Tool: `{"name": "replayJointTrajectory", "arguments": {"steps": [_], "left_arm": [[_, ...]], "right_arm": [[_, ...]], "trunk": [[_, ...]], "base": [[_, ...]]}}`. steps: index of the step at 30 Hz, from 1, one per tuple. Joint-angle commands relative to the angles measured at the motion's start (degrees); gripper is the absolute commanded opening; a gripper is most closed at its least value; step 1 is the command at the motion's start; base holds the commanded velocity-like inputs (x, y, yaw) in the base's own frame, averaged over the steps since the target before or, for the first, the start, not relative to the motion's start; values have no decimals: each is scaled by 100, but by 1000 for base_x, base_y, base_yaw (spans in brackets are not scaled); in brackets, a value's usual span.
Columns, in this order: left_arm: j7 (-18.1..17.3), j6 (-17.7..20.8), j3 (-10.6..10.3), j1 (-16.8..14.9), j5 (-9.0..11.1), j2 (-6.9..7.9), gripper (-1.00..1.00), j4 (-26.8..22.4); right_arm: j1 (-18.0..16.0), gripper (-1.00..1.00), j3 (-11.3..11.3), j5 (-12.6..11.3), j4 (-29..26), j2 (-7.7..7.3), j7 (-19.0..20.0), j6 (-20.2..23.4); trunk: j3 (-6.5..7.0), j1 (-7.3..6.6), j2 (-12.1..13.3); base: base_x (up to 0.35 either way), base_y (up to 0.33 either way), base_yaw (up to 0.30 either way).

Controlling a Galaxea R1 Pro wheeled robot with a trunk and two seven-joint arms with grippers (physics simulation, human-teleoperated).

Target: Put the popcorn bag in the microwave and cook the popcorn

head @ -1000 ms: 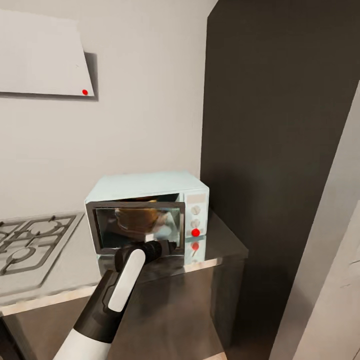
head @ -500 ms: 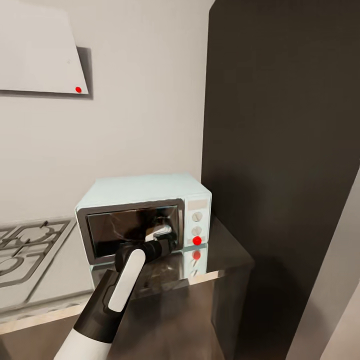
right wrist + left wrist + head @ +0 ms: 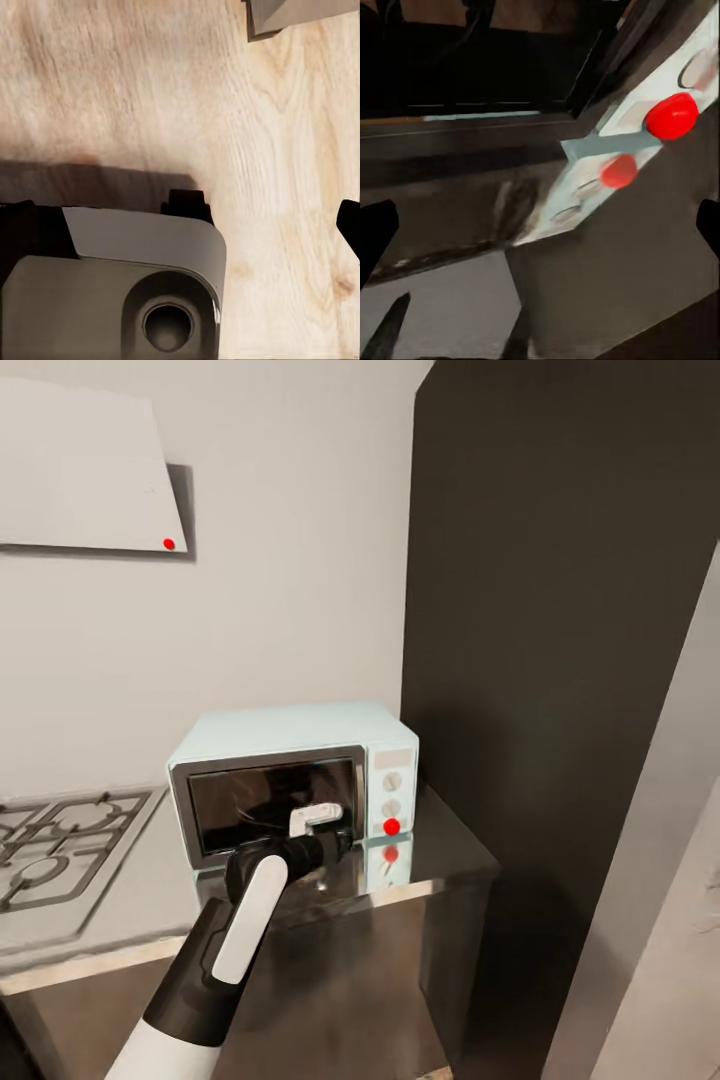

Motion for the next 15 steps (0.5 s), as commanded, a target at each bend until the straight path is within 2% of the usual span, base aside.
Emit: {"name": "replayJointTrajectory", "arguments": {"steps": [1, 4, 5, 6, 7, 8, 10, 11, 13, 14, 15], "left_arm": [[58, 13, -58, -5, 74, -16, 100, -7], [53, 16, -445, -2, 181, -39, 100, 4], [55, 11, -700, 26, 420, -39, 100, 15], [55, 10, -776, 36, 586, -33, 100, 23], [56, 10, -804, 42, 676, -31, 100, 27], [54, 9, -870, 53, 1016, -23, 100, 42], [37, 7, -897, 60, 1265, -8, 100, 78], [-14, -32, -915, 78, 1466, 49, 100, 512], [-27, -360, -921, 87, 1495, 96, 100, 1520], [-33, -615, -923, 89, 1491, 105, 100, 2059], [-43, -1121, -924, 90, 1475, 112, 100, 2972]], "right_arm": [[-6, 100, -48, 46, 10, -3, 12, 2], [-6, 100, -48, 46, 10, -10, 16, 7], [-6, 100, -48, 46, 10, -43, 18, 9], [-6, 100, -48, 46, 13, -54, 18, 10], [-6, 100, -48, 46, 12, -59, 18, 10], [-6, 100, -48, 46, 14, -68, 19, 10], [-6, 100, -43, 46, 16, -71, 15, 9], [-6, 100, -42, 46, 16, -73, 11, 6], [-6, 100, -46, 58, 5, -73, 10, -1], [-6, 100, -49, 63, -3, -73, 10, -10], [-6, 100, -51, 67, -11, -73, 10, -17]], "trunk": [[-7, -4, -5], [-7, -4, -5], [-7, -4, -5], [-7, -4, -5], [-7, -4, -5], [-7, -4, -5], [-7, -4, -5], [-7, -4, -5], [-7, -4, -5], [-7, -4, -5], [-7, -4, -5]], "base": [[-344, 0, 0], [-345, 0, 0], [-345, 0, 0], [-345, 0, 0], [-345, 0, 0], [-345, 0, 0], [-345, 0, 0], [-345, 0, 0], [-345, 0, 0], [-345, 0, 0], [-323, 0, 0]]}}
